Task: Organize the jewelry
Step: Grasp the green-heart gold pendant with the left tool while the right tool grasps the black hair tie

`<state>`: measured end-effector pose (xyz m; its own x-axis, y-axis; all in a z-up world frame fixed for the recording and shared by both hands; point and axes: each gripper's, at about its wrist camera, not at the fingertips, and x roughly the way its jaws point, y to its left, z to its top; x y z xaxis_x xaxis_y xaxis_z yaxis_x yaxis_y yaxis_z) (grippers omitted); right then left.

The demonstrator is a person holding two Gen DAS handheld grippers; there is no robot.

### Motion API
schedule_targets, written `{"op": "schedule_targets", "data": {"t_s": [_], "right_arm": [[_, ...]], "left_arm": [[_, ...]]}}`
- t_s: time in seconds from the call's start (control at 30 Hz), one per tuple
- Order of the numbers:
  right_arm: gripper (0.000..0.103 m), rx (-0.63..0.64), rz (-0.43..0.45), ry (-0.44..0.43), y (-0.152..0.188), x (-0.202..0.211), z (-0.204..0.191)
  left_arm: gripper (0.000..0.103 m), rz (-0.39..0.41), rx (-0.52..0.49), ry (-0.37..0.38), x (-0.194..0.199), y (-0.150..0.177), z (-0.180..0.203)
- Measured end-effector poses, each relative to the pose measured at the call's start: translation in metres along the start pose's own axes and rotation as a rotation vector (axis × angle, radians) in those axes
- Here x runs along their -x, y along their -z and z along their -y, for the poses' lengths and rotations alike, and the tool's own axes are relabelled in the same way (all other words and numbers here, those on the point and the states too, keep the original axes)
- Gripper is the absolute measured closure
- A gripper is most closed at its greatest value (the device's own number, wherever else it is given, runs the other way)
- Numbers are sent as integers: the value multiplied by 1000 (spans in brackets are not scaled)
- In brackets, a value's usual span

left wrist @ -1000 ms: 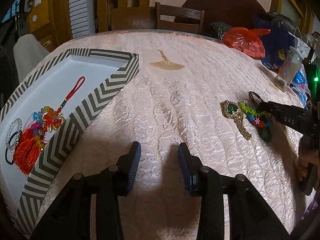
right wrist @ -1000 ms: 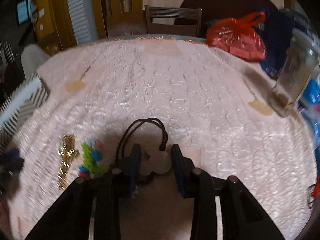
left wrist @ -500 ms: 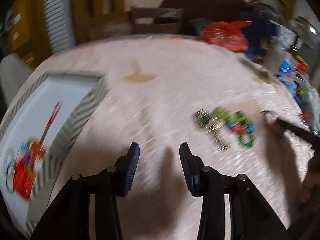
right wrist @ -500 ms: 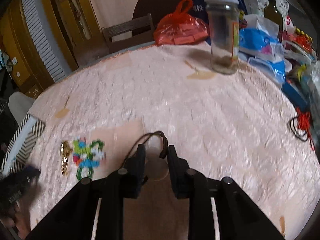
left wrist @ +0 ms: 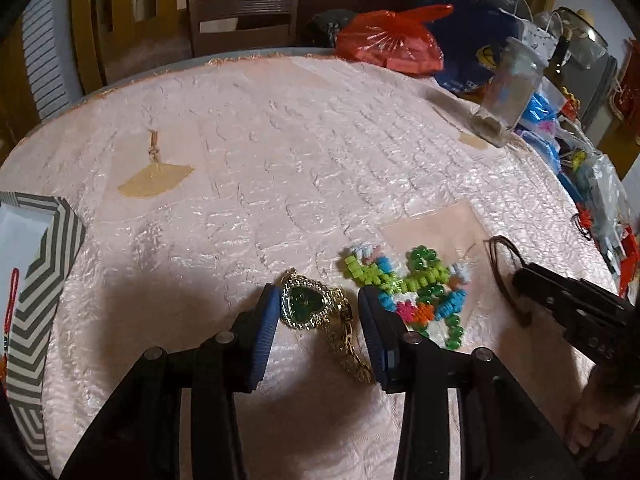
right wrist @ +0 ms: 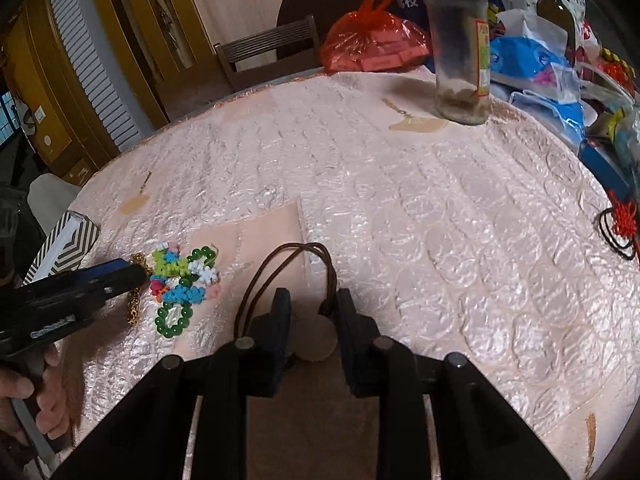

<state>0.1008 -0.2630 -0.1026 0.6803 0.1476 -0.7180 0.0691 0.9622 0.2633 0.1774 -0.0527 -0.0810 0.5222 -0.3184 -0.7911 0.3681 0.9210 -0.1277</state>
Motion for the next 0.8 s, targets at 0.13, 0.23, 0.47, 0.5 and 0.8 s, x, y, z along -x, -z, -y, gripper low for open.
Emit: {"op": "schedule_targets", "data": {"t_s": [0.13,0.23,0.47,0.5,0.8], "right_arm": [[79,-5,0,-5,-1,0,2],[79,-5,-1,-5,-2,0,1],[80,-8,5,-9,-2,1,2],[80,-12,12,-14,-1,3,3],[80,-14,94,-143,14,43,-15]], "left_arm": [[62,26,-9,-30,1,5,1],[62,39,-9,-31,6,14,0],[62,57,4,-49,41,42,-2],[62,66,1,-58,48,45,-3],[62,116,72,-49,82,74,-28]]}}
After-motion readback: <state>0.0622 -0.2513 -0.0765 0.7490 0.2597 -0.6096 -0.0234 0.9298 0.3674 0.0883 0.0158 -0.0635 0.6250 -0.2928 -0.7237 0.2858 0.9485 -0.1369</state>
